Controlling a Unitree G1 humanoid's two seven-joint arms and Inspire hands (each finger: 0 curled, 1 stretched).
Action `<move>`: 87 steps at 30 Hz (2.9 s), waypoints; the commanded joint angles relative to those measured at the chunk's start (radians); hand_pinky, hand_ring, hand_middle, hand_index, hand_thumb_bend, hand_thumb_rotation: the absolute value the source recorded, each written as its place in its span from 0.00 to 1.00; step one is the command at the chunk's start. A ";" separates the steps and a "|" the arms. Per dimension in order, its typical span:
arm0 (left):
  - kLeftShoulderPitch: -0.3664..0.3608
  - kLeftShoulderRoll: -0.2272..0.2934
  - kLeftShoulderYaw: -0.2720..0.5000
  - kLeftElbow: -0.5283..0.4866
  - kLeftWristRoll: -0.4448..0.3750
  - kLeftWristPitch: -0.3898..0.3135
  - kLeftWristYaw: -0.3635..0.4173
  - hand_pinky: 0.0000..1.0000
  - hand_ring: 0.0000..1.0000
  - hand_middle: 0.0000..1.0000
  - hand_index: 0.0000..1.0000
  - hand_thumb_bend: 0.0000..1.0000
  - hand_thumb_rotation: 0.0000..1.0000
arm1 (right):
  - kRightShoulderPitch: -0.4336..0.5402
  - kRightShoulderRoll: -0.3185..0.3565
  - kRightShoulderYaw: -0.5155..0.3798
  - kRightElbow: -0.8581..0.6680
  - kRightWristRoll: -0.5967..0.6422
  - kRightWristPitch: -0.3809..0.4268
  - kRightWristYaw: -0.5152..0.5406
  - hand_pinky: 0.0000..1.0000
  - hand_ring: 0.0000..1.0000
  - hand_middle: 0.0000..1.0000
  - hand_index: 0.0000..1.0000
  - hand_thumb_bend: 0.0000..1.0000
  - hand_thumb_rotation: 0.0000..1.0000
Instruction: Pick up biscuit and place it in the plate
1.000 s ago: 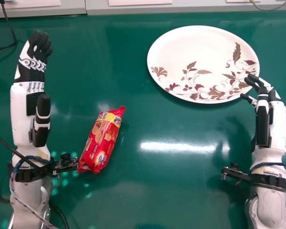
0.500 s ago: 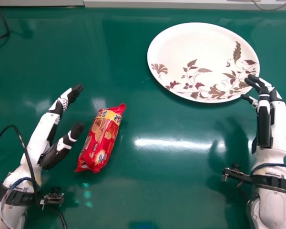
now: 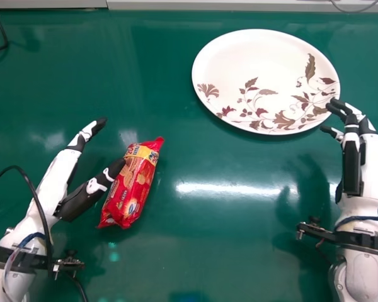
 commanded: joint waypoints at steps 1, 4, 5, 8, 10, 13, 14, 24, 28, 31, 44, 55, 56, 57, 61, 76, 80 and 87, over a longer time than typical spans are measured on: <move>0.024 0.001 -0.008 -0.029 0.002 0.034 -0.018 1.00 1.00 1.00 1.00 1.00 0.52 | 0.020 0.001 -0.002 -0.001 0.000 -0.009 -0.002 0.71 0.77 0.79 0.79 0.34 0.13; 0.027 0.004 -0.016 -0.054 0.029 0.086 -0.032 1.00 1.00 1.00 1.00 1.00 0.55 | 0.023 0.007 0.003 -0.007 -0.006 -0.003 -0.006 0.72 0.77 0.79 0.79 0.33 0.14; 0.030 0.004 -0.020 -0.065 0.040 0.109 -0.037 1.00 1.00 1.00 1.00 1.00 0.55 | 0.023 0.008 0.003 -0.002 -0.003 -0.008 -0.006 0.71 0.77 0.79 0.79 0.33 0.14; 0.041 0.011 -0.025 -0.089 0.067 0.150 -0.054 0.84 1.00 1.00 1.00 1.00 0.55 | 0.022 0.009 0.001 0.011 0.000 -0.019 -0.006 0.73 0.78 0.79 0.79 0.33 0.16; 0.048 0.030 -0.023 -0.094 0.077 0.151 -0.069 0.78 1.00 1.00 1.00 1.00 0.57 | 0.024 0.009 0.002 0.010 -0.002 -0.022 -0.005 0.72 0.78 0.79 0.79 0.33 0.15; 0.058 0.048 -0.016 -0.100 0.078 0.153 -0.086 0.44 1.00 1.00 1.00 1.00 0.60 | 0.029 0.010 0.003 0.008 -0.003 -0.022 -0.005 0.72 0.78 0.80 0.79 0.33 0.15; 0.060 0.053 -0.014 -0.101 0.077 0.151 -0.089 0.23 1.00 1.00 1.00 1.00 0.60 | 0.030 0.010 0.003 0.006 -0.003 -0.021 -0.005 0.72 0.78 0.80 0.79 0.32 0.15; 0.092 0.101 -0.032 -0.155 0.128 0.245 -0.180 0.00 1.00 1.00 1.00 1.00 0.59 | 0.040 0.015 0.006 0.006 -0.009 -0.023 -0.008 0.72 0.78 0.79 0.79 0.32 0.17; 0.094 0.121 -0.042 -0.202 0.145 0.322 -0.247 0.00 1.00 1.00 1.00 1.00 0.55 | 0.046 0.013 0.009 -0.008 -0.010 -0.016 -0.003 0.73 0.78 0.80 0.79 0.32 0.16; 0.100 0.133 -0.047 -0.213 0.160 0.337 -0.262 0.00 0.95 1.00 1.00 1.00 0.56 | 0.046 0.013 0.010 -0.009 -0.011 -0.017 -0.004 0.72 0.78 0.80 0.79 0.32 0.18; 0.102 0.166 -0.090 -0.262 0.307 0.452 -0.328 0.13 0.84 0.99 1.00 1.00 0.68 | 0.066 0.018 0.015 -0.029 -0.019 -0.006 -0.003 0.73 0.78 0.80 0.80 0.33 0.21; 0.116 0.162 -0.113 -0.266 0.363 0.474 -0.333 0.17 0.80 1.00 1.00 1.00 0.73 | 0.080 0.020 0.019 -0.029 -0.028 -0.023 -0.006 0.73 0.78 0.80 0.80 0.32 0.20; 0.117 0.161 -0.114 -0.269 0.367 0.480 -0.338 0.17 0.80 1.00 1.00 1.00 0.74 | 0.082 0.022 0.020 -0.031 -0.024 -0.022 -0.005 0.73 0.78 0.80 0.80 0.32 0.21; 0.119 0.161 -0.115 -0.272 0.373 0.485 -0.343 0.17 0.81 1.00 1.00 1.00 0.74 | 0.083 0.022 0.020 -0.031 -0.020 -0.026 -0.004 0.73 0.78 0.80 0.80 0.32 0.21; 0.126 0.165 -0.114 -0.281 0.398 0.496 -0.353 0.21 0.75 0.94 1.00 1.00 0.75 | 0.085 0.022 0.019 -0.028 -0.019 -0.045 -0.006 0.74 0.79 0.81 0.80 0.32 0.21; 0.112 0.152 -0.164 -0.286 0.647 0.537 -0.469 0.28 0.81 0.89 1.00 1.00 0.79 | 0.087 0.006 0.001 -0.039 -0.009 -0.089 0.008 0.74 0.79 0.81 0.81 0.29 0.18; 0.096 0.120 -0.189 -0.279 0.712 0.557 -0.510 0.23 0.86 0.95 1.00 1.00 0.79 | 0.081 0.006 0.002 -0.018 0.001 -0.109 0.010 0.73 0.79 0.81 0.81 0.28 0.17; 0.050 0.055 -0.217 -0.223 0.831 0.574 -0.542 0.23 0.86 0.93 1.00 1.00 0.77 | 0.073 0.004 0.005 -0.004 -0.002 -0.123 0.007 0.74 0.80 0.81 0.81 0.29 0.18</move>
